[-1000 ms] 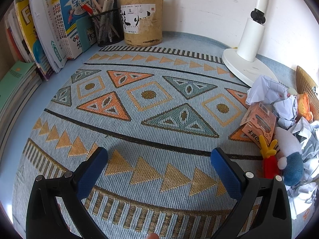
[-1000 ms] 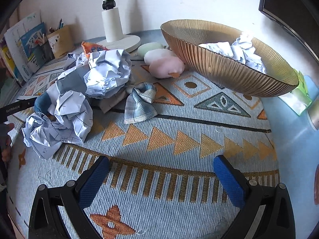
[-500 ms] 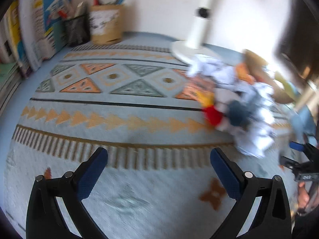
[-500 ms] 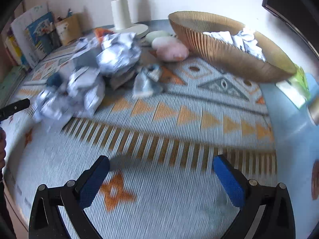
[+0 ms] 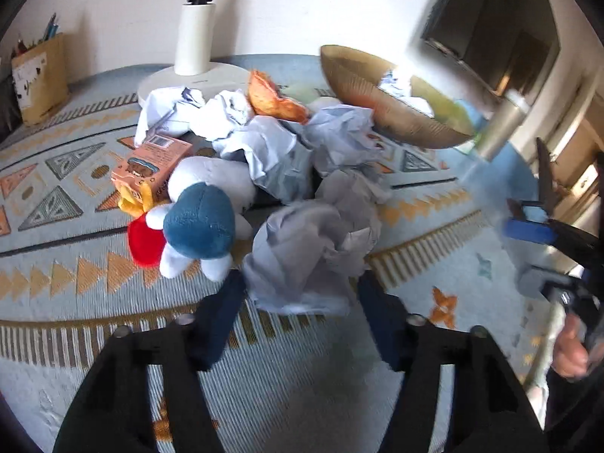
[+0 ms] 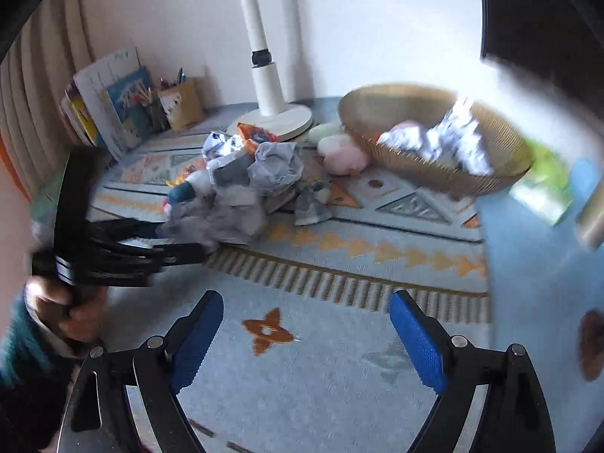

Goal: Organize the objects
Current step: 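Grasp a crumpled paper ball from the pile with each gripper, then carry both paper balls over the gold bowl and open both grippers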

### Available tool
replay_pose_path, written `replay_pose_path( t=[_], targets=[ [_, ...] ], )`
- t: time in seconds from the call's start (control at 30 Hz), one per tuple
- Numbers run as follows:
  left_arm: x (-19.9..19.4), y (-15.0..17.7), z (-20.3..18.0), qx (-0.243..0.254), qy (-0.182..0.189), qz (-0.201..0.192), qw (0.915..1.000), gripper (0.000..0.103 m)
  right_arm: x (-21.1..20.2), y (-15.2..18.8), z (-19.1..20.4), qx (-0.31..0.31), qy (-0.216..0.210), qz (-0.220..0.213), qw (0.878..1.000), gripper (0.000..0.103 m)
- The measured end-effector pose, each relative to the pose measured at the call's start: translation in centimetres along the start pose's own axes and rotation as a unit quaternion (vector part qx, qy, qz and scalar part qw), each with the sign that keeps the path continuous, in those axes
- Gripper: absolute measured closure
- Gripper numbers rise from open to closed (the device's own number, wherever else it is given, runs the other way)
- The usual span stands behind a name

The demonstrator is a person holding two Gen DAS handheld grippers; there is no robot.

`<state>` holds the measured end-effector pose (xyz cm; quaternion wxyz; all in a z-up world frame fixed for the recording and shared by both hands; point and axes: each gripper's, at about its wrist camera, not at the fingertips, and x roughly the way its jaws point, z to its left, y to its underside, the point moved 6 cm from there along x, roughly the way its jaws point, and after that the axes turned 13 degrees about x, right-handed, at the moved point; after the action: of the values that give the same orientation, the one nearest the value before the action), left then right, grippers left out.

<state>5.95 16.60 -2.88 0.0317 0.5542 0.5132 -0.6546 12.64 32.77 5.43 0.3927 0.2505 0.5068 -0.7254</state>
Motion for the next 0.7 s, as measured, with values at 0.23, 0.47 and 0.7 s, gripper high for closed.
replay_pose_path(
  t=[0.23,0.47,0.7],
  targets=[
    [-5.9,4.5,3.8,-0.035,-0.026,-0.035,0.9984,0.05,6.3,-2.9,3.0,0.036,-0.046,0.049,0.997,0.014],
    [-8.0,7.2,6.5,-0.078,-0.033,-0.045,0.9954,0.05,11.5,-4.4,4.6,0.046,0.007,0.057,0.997,0.048],
    [-9.4,6.2,3.8,-0.041,-0.032,-0.06,0.9969,0.05,3.1,2.1,2.3,0.049,-0.047,0.011,0.998,0.051]
  ],
)
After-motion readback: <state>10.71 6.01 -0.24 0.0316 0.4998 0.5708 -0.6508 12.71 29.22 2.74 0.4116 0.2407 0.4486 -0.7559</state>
